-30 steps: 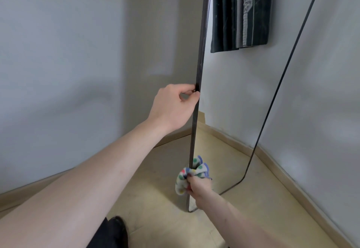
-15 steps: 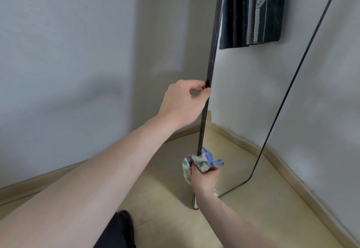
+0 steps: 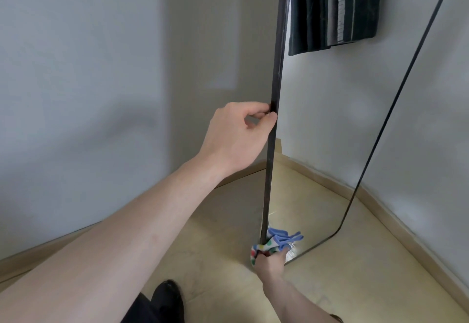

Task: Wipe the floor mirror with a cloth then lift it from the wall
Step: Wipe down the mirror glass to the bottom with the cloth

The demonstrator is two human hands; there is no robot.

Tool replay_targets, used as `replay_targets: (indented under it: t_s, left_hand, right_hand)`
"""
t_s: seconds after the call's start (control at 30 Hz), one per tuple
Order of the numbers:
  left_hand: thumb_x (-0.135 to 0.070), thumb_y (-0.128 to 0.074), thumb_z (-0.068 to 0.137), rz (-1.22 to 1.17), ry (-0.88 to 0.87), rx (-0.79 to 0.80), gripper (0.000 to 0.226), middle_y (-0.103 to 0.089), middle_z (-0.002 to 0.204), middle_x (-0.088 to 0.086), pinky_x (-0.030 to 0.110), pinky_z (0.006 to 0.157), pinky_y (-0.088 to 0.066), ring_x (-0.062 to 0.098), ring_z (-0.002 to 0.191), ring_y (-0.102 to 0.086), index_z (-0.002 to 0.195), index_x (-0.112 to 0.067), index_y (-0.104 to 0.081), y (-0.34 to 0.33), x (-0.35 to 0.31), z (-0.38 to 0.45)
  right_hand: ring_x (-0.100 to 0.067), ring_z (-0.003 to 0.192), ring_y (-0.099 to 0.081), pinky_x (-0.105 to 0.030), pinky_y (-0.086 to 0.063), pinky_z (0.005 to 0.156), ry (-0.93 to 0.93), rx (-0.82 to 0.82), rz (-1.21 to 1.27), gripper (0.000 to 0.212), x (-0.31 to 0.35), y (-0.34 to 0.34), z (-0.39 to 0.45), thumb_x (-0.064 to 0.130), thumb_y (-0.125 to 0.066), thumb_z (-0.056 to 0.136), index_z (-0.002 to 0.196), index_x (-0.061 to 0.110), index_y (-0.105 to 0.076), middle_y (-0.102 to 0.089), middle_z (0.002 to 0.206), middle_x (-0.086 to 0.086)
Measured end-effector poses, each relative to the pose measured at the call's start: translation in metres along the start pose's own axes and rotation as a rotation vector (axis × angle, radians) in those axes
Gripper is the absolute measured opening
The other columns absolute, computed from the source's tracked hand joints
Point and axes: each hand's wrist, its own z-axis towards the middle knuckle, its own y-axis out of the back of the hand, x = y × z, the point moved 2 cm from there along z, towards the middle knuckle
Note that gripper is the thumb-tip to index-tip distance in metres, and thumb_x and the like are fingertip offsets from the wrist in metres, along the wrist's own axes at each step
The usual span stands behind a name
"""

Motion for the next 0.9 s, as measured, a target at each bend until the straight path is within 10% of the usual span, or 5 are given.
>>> replay_targets:
  t_s: [0.13, 0.3, 0.5, 0.63, 0.9]
  left_hand:
    - [-0.039, -0.062, 0.099, 0.022, -0.001, 0.005, 0.020, -0.067, 0.081, -0.027, 0.015, 0.069, -0.040, -0.003, 0.068, -0.061, 0.107, -0.033, -0.078, 0.000, 0.000, -0.001]
    - [-0.039, -0.061, 0.099, 0.022, -0.002, 0.008, 0.018, -0.068, 0.083, -0.028, 0.011, 0.068, -0.041, 0.001, 0.076, -0.066, 0.104, -0.035, -0.078, 0.000, -0.004, -0.006]
    - [-0.039, -0.060, 0.100, 0.014, -0.002, 0.006, 0.020, -0.067, 0.085, -0.031, 0.010, 0.071, -0.040, -0.001, 0.079, -0.067, 0.111, -0.036, -0.077, -0.001, -0.010, -0.011]
    - [-0.039, -0.061, 0.099, 0.005, 0.001, 0.005, 0.022, -0.063, 0.073, -0.040, 0.005, 0.061, -0.037, 0.005, 0.072, -0.064, 0.085, -0.055, -0.065, 0.001, -0.016, -0.013]
    - [-0.038, -0.062, 0.098, -0.009, 0.005, -0.004, 0.013, -0.068, 0.081, -0.034, 0.003, 0.060, -0.041, 0.014, 0.076, -0.069, 0.098, -0.043, -0.075, 0.000, -0.011, -0.009]
  right_hand:
    - [-0.026, 0.072, -0.060, -0.032, -0.051, 0.060, 0.064, 0.042, -0.084, 0.099, 0.001, 0.011, -0.005, -0.020, -0.045, 0.093, 0.162, 0.032, 0.003, -0.064, 0.106, -0.020]
    - [-0.040, 0.098, -0.070, -0.049, -0.060, 0.077, 0.286, 0.044, -0.225, 0.076, -0.021, 0.003, 0.015, 0.018, -0.063, 0.076, 0.137, 0.042, -0.025, -0.060, 0.128, -0.023]
    - [-0.029, 0.140, -0.047, -0.046, -0.047, 0.108, 0.589, 0.077, -0.491, 0.102, 0.035, -0.010, -0.067, 0.021, -0.066, 0.091, 0.162, 0.023, 0.007, 0.002, 0.171, 0.006]
    - [-0.037, 0.151, -0.030, -0.053, -0.040, 0.115, 0.650, 0.072, -0.459, 0.102, 0.042, -0.016, -0.066, 0.030, -0.065, 0.088, 0.160, 0.026, 0.007, 0.000, 0.169, 0.005]
    - [0.000, 0.083, -0.069, -0.017, -0.056, 0.082, 0.422, 0.050, -0.288, 0.080, 0.001, -0.004, -0.001, 0.007, -0.061, 0.095, 0.153, 0.016, -0.006, -0.049, 0.140, -0.019]
